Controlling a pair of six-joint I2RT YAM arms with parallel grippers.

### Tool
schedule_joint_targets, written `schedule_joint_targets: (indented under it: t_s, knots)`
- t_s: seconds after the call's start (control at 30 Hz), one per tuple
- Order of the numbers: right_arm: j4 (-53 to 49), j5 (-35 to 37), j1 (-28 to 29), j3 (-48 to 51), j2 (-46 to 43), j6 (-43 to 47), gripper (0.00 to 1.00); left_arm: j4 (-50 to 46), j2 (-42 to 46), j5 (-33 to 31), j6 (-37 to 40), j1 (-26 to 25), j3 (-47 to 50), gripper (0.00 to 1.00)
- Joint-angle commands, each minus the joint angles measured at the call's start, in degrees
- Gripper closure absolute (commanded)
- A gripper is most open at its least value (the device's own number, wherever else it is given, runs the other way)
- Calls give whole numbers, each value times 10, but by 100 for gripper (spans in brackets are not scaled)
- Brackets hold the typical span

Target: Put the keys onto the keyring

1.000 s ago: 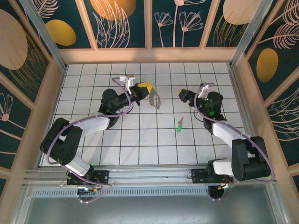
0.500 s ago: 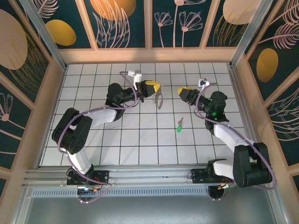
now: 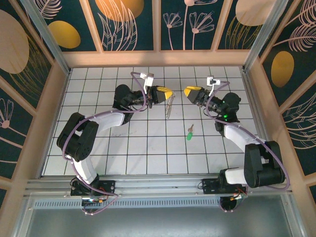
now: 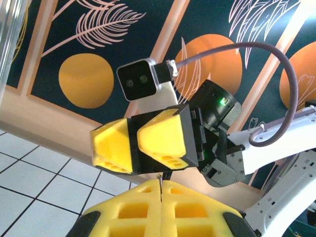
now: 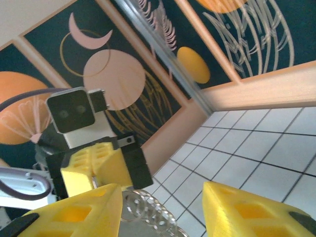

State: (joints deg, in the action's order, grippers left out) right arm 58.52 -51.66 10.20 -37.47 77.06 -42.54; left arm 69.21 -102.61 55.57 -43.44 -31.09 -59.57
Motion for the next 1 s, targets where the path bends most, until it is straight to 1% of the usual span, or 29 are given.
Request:
schedule_joint_targets:
  t_s: [0.0, 0.2, 0.4, 0.63, 0.97]
  knots:
    - [33, -48, 23, -33, 2, -1, 53, 24, -6, 17, -17, -2, -11, 100]
    - [-17, -36, 55, -50, 5, 34, 54, 46, -23, 13, -55, -2, -14, 100]
    - [-21, -23, 59, -47, 12, 32, 57, 78, -30, 9, -84, -2, -9, 100]
    - [-25, -18, 60, -32, 12, 33, 61, 91, -31, 2, -96, -2, -1, 100]
    - [-21, -18, 67, -19, 10, 33, 70, 93, -32, -3, -98, -2, -2, 100]
